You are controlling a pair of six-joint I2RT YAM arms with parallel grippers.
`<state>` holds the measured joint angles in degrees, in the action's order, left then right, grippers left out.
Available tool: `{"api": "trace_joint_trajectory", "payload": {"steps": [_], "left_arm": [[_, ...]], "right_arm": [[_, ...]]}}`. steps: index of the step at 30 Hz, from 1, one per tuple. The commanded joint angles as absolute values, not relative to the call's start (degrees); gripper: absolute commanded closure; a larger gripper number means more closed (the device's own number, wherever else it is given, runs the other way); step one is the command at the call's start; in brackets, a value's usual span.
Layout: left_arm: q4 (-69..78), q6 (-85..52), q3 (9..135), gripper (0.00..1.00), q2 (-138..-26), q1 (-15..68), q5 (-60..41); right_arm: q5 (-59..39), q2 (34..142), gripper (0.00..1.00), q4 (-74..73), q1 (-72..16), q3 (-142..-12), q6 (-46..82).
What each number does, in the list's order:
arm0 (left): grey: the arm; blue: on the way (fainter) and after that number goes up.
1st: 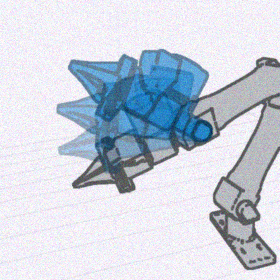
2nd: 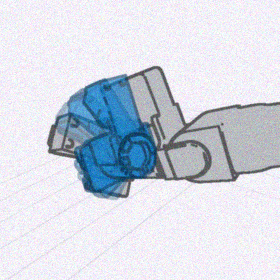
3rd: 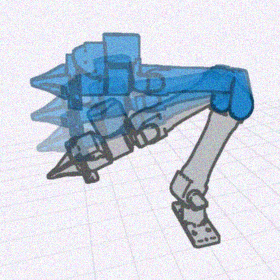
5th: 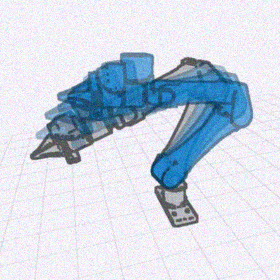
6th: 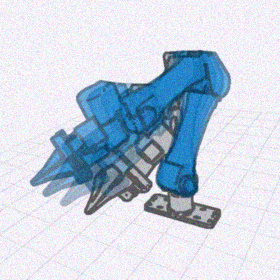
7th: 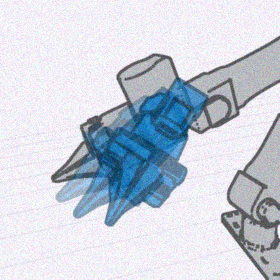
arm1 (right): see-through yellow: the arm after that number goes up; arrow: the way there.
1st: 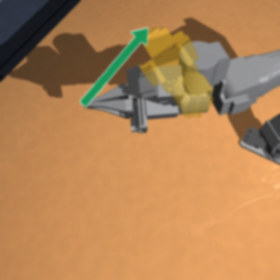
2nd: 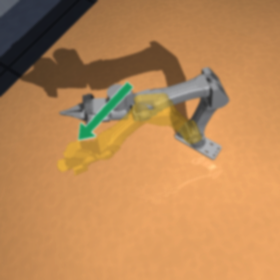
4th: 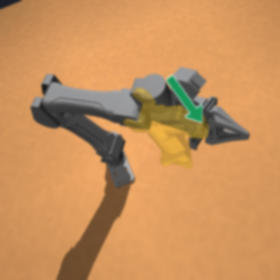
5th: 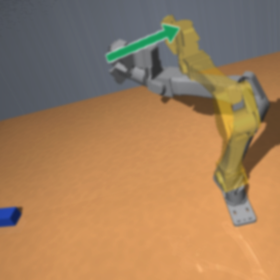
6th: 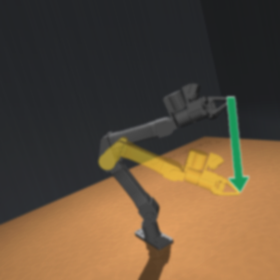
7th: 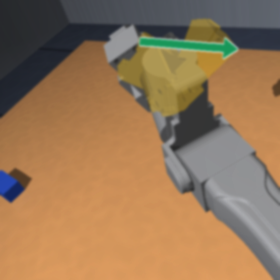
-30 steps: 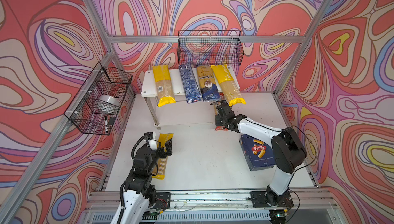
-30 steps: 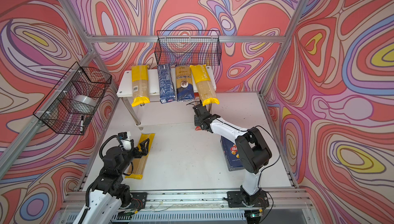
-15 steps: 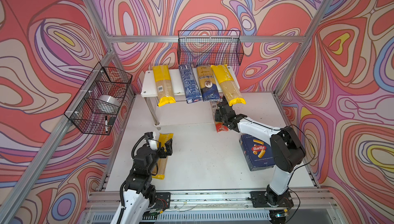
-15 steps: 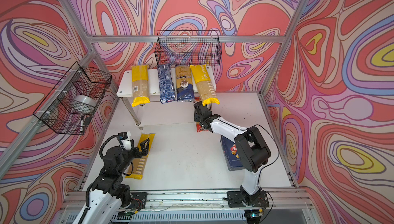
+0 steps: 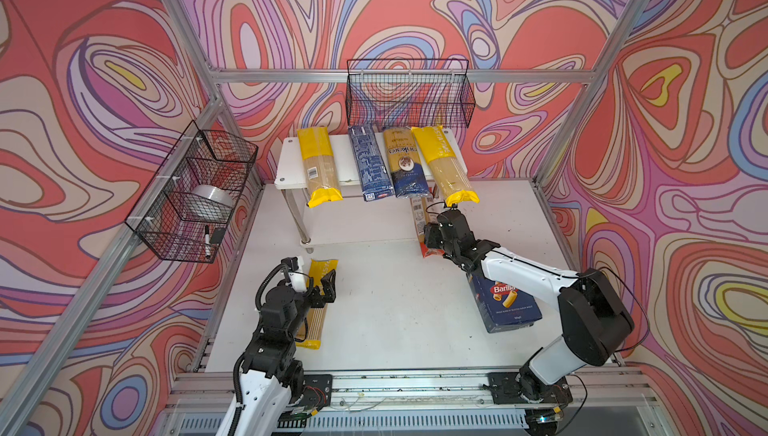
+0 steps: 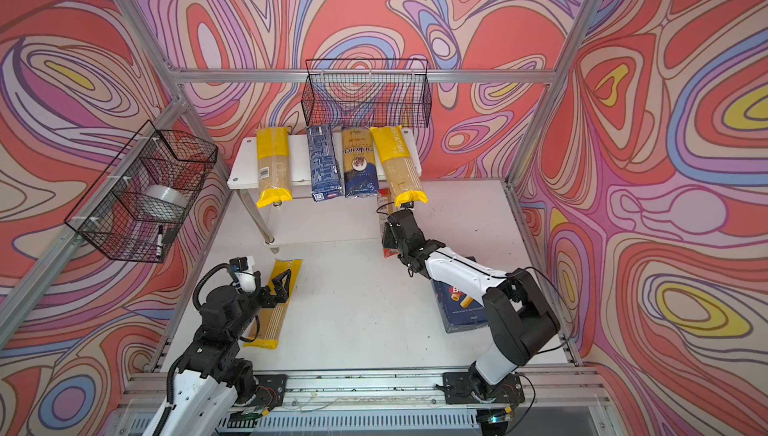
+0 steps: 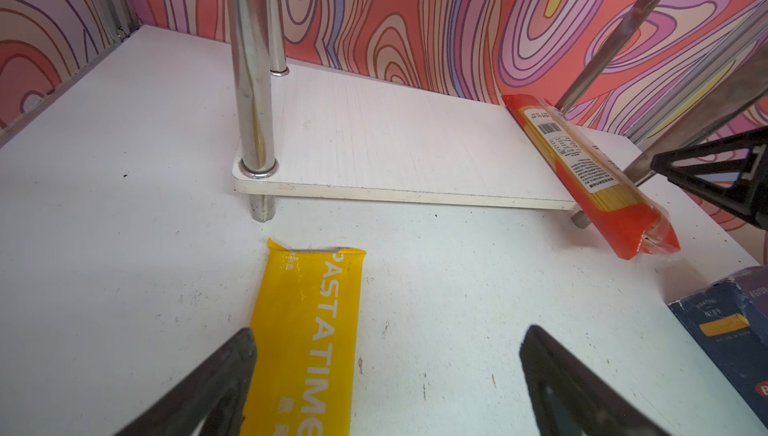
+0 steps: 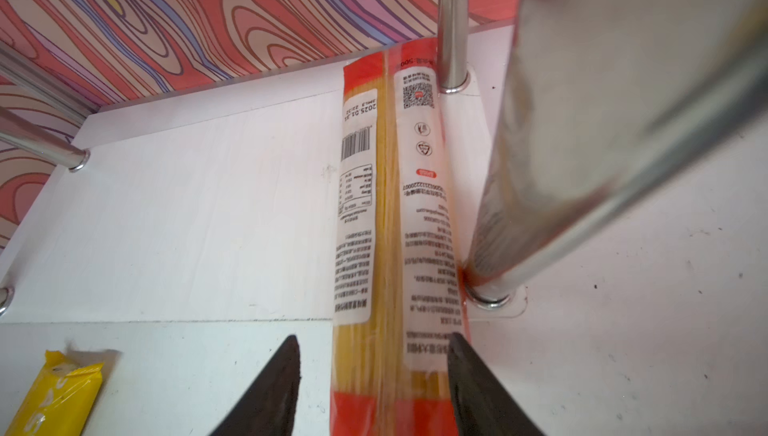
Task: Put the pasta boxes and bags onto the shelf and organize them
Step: 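Lower the red-and-white bag upright onto the lower shelf tier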
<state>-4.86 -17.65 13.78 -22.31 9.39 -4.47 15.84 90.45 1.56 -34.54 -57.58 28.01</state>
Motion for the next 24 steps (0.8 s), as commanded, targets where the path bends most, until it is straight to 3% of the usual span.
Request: {"api": "trace_joint_trajectory", "payload": {"steps": [1, 10, 24], "left_arm": [[-4.3, -18.0, 13.4, 0.00, -22.6, 9.2, -4.1], [-4.8, -18.0, 13.1, 0.00, -21.0, 9.2, -4.0], [-5.3, -18.4, 13.0, 0.00, -20.3, 9.2, -3.1]], "right_arm": [[19.9, 86.2, 0.42, -0.2, -37.4, -54.9, 28.3], [28.5, 80.7, 0.42, -0.7, -44.4, -50.4, 28.0], [27.3, 80.0, 0.41, 3.8, -45.1, -49.4, 32.6]]}}
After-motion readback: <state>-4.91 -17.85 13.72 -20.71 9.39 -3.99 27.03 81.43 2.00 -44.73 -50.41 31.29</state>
